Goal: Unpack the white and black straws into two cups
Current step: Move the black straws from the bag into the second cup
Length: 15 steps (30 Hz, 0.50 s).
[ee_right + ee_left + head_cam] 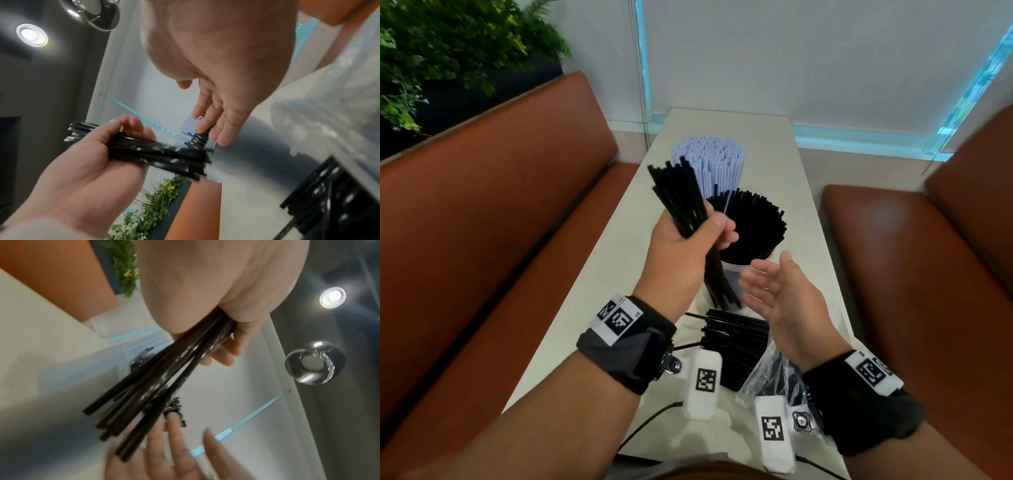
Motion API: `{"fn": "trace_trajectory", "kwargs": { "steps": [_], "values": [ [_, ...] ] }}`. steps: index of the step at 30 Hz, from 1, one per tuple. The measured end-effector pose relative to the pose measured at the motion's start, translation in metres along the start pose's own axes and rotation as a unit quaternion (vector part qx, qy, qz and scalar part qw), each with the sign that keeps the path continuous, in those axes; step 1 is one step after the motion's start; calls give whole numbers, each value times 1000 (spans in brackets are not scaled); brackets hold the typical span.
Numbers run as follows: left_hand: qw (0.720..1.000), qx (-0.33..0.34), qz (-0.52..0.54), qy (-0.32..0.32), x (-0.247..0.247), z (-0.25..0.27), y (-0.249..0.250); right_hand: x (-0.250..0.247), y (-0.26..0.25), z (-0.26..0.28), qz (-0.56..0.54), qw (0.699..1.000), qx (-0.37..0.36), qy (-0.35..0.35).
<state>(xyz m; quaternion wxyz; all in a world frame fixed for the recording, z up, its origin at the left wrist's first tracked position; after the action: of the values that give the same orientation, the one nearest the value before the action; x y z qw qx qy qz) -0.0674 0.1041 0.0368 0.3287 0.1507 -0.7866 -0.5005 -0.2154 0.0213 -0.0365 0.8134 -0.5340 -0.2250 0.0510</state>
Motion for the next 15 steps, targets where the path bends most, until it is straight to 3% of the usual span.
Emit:
{"fn": "trace_trajectory", "kwargs": {
  "steps": [5,10,13,15],
  "values": [
    [990,-43,132,36,24,-3,-4,16,9,11,-151,983,102,-33],
    [986,-69,145,41,31,-4,-15,10,5,8,-184,976,102,-53],
    [987,-85,131,46,30,-5,-17,13,3,7,-89,989,75,-91],
    [987,-91,123,48,28,-5,-19,13,-3,7,22,996,-22,-83]
  ]
}}
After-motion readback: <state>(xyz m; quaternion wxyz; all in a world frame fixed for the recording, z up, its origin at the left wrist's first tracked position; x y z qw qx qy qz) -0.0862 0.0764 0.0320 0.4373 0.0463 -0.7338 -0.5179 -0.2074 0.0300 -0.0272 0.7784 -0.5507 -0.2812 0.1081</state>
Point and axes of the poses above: each hand's wrist, its own z-axis away from the middle knuckle, its own x-axis out of the palm, y = z × x, the point moved 4 cm from there along -z, towards the middle knuckle, and after that the axes turned 4 degrees about y, right-handed, at the moved point
